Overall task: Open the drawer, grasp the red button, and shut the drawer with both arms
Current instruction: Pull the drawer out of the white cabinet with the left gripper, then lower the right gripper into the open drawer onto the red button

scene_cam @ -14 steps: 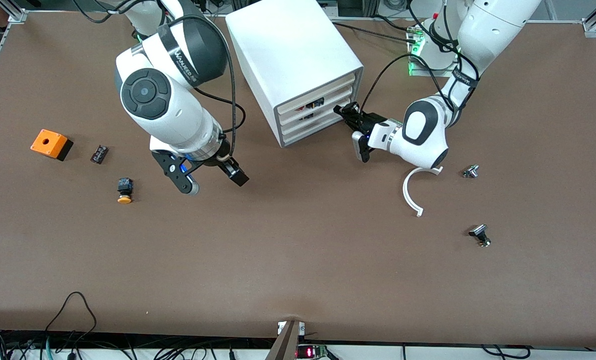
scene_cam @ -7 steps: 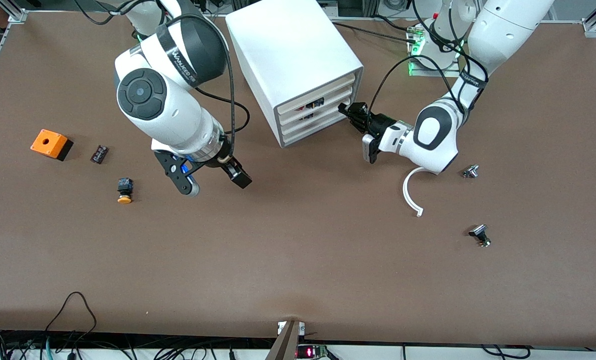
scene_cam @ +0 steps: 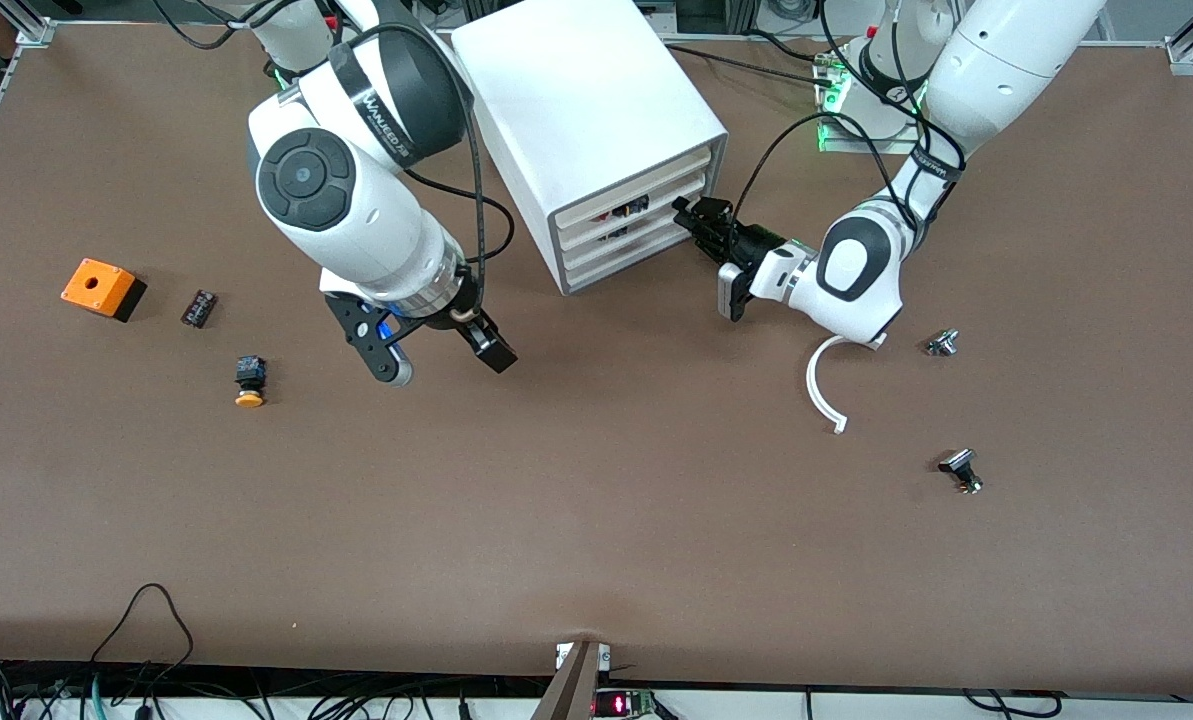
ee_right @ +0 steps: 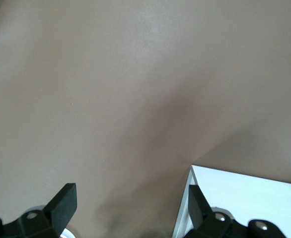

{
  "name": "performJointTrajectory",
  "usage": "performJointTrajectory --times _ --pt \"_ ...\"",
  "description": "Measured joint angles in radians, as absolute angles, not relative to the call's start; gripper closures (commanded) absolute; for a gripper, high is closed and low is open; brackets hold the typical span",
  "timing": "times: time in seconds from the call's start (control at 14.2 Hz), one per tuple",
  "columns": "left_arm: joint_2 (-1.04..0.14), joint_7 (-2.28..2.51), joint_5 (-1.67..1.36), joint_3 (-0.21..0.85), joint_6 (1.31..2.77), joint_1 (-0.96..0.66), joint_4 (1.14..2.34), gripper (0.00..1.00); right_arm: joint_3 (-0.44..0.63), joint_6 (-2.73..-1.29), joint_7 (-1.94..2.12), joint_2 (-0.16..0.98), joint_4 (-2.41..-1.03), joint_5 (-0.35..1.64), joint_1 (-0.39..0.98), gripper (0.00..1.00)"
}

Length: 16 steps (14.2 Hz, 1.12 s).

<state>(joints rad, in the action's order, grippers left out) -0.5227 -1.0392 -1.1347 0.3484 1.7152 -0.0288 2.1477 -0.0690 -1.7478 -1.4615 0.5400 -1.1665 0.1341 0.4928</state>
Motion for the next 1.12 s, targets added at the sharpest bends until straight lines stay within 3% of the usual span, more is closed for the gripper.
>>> performJointTrajectory --times 0.14,0.21,0.28,0.35,0.84,1.12 --pt "-0.523 -1.046 -1.188 0.384 1.744 -0.030 2.175 0.52 -0.069 -1.758 -1.478 0.545 -1.166 0.134 0.500 0.01" --pt "-0.523 -1.048 -1.200 0.399 1.763 -0.032 2.185 0.64 -0.069 -1.760 -1.482 0.546 -1.166 0.134 0.501 0.01" --pt "-0.523 -1.049 -1.202 0.409 1.776 -0.032 2.191 0.88 -0.069 -1.762 -1.484 0.548 -1.166 0.134 0.501 0.01" --pt "-0.523 -1.051 -1.202 0.413 1.781 -0.033 2.196 1.00 -0.069 -1.764 -1.485 0.548 -1.166 0.134 0.501 0.01" --pt "-0.521 -1.072 -1.196 0.410 1.785 -0.024 2.193 1.00 -0.068 -1.767 -1.488 0.549 -1.165 0.134 0.501 0.01" --pt "-0.524 -1.014 -1.089 0.388 1.785 0.008 2.101 1.00 -0.069 -1.770 -1.501 0.550 -1.157 0.134 0.504 0.01"
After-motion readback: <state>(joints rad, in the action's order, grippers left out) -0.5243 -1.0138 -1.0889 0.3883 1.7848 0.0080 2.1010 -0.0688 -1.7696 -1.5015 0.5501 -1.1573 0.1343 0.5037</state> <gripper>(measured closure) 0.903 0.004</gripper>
